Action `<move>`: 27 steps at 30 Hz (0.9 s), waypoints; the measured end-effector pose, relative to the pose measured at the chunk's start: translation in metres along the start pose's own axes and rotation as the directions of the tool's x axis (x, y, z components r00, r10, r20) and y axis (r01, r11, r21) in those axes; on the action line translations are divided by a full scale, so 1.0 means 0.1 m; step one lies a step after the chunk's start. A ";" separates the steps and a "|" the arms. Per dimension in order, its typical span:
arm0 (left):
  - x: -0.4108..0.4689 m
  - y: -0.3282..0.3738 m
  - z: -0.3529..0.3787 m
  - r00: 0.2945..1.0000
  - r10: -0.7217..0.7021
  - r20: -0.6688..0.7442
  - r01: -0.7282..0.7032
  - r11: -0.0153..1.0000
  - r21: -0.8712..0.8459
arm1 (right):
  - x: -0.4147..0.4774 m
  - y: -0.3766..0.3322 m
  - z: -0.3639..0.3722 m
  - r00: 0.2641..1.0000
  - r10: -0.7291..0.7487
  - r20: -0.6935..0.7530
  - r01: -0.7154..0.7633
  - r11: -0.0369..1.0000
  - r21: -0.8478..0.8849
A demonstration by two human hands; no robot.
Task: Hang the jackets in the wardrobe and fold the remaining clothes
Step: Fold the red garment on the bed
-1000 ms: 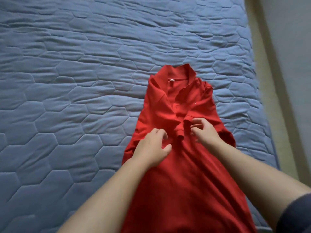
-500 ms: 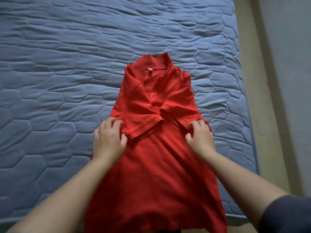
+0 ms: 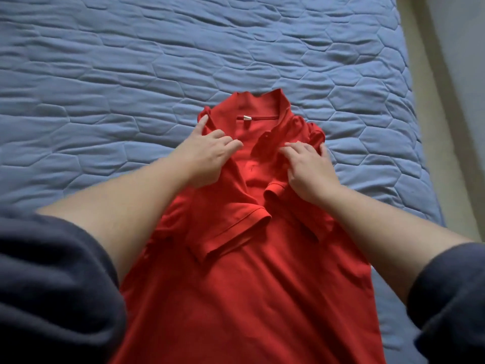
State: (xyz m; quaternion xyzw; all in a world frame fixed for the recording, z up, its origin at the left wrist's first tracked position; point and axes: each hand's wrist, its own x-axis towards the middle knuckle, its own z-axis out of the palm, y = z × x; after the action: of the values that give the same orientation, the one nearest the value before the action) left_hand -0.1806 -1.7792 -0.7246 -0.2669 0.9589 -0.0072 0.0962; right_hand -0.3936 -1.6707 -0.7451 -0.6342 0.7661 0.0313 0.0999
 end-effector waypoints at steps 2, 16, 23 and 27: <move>0.00 -0.17 -0.02 0.999 0.043 -0.010 -0.041 0.995 0.095 | 0.09 0.00 -0.02 0.999 0.045 -0.024 -0.048 0.992 -0.117; -0.34 -0.27 0.25 0.834 -0.540 -0.114 0.451 0.785 -0.425 | 0.98 -1.08 -0.28 0.875 0.196 0.443 -0.473 0.545 0.692; -0.45 -0.11 0.38 0.884 -0.444 -0.149 0.340 0.828 -0.446 | 1.53 -0.94 -0.51 0.925 0.377 0.053 -0.329 0.722 0.608; -0.28 -0.09 0.52 0.880 -0.475 -0.025 0.443 0.838 -0.320 | 1.65 -0.95 -0.44 0.899 0.427 0.101 -0.397 0.695 0.600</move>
State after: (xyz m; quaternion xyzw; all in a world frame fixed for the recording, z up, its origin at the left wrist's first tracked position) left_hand -0.1425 -1.7704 -0.7699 -0.4996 0.8600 0.1042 -0.0006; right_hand -0.3352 -1.8562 -0.7260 -0.3809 0.8592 -0.2088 0.2703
